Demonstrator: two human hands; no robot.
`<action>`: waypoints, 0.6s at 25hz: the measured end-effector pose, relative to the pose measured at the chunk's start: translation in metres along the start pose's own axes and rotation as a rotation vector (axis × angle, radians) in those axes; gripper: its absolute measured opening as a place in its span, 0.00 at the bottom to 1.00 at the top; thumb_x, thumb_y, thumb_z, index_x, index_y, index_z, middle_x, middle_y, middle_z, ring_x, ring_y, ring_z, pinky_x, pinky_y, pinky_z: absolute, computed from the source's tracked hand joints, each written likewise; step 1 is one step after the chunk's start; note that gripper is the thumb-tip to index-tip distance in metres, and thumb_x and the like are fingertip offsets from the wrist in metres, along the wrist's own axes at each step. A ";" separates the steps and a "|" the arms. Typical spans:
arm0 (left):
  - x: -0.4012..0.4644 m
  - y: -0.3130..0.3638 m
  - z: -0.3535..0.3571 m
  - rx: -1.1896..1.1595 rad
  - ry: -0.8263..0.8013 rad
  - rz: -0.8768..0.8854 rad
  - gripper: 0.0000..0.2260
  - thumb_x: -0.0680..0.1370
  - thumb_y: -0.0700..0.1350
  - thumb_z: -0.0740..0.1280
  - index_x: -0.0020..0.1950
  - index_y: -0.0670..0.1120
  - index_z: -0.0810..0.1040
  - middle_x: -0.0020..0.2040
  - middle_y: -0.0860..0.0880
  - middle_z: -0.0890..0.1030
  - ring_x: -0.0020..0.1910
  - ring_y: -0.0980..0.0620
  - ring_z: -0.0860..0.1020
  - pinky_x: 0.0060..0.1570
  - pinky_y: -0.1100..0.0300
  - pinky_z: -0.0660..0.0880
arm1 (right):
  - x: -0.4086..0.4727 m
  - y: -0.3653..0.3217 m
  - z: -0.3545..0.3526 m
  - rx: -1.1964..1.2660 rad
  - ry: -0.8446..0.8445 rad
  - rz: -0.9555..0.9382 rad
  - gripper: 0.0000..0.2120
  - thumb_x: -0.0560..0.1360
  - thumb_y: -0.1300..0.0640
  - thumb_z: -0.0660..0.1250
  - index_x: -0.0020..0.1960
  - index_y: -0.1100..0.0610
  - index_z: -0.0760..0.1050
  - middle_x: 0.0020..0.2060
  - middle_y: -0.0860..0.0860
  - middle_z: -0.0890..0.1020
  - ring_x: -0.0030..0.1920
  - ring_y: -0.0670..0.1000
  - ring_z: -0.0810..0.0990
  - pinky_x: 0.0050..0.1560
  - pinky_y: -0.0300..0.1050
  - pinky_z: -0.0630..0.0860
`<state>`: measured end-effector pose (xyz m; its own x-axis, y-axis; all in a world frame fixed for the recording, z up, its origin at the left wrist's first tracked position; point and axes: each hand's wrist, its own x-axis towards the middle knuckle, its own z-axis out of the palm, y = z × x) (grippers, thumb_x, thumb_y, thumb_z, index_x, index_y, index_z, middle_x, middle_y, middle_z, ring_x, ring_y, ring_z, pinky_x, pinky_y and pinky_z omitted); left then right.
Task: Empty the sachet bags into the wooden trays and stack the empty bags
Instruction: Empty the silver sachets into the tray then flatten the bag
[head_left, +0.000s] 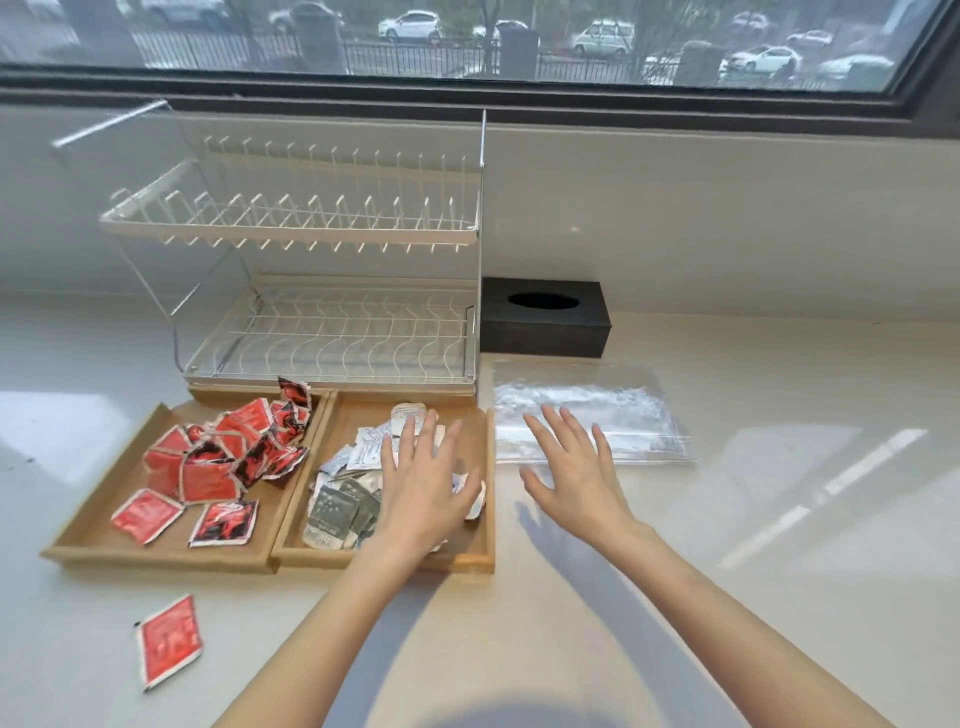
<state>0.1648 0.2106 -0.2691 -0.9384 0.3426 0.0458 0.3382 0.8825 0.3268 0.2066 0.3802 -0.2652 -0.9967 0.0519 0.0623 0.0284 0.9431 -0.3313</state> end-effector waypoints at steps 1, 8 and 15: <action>-0.007 -0.009 -0.006 -0.002 0.007 -0.017 0.31 0.73 0.62 0.47 0.73 0.50 0.54 0.76 0.45 0.51 0.75 0.46 0.44 0.72 0.45 0.41 | -0.002 -0.012 0.004 0.020 0.002 -0.020 0.27 0.77 0.50 0.56 0.74 0.51 0.52 0.76 0.50 0.52 0.76 0.50 0.46 0.73 0.52 0.39; -0.062 -0.088 -0.036 -0.040 0.088 -0.113 0.38 0.65 0.64 0.41 0.72 0.51 0.57 0.75 0.45 0.56 0.75 0.45 0.49 0.72 0.46 0.45 | -0.013 -0.101 0.047 0.151 0.040 -0.171 0.31 0.68 0.45 0.50 0.68 0.56 0.66 0.70 0.56 0.68 0.71 0.56 0.64 0.70 0.55 0.55; -0.116 -0.179 -0.047 -0.019 0.105 -0.223 0.33 0.68 0.61 0.49 0.66 0.46 0.69 0.68 0.40 0.70 0.68 0.39 0.66 0.65 0.42 0.62 | -0.025 -0.189 0.096 0.149 0.037 -0.328 0.24 0.68 0.56 0.64 0.64 0.56 0.71 0.64 0.55 0.76 0.65 0.54 0.73 0.66 0.58 0.65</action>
<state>0.2096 -0.0018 -0.2885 -0.9922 0.1039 0.0681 0.1215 0.9261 0.3573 0.2192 0.1688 -0.2945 -0.9476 -0.2309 0.2208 -0.3061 0.8536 -0.4214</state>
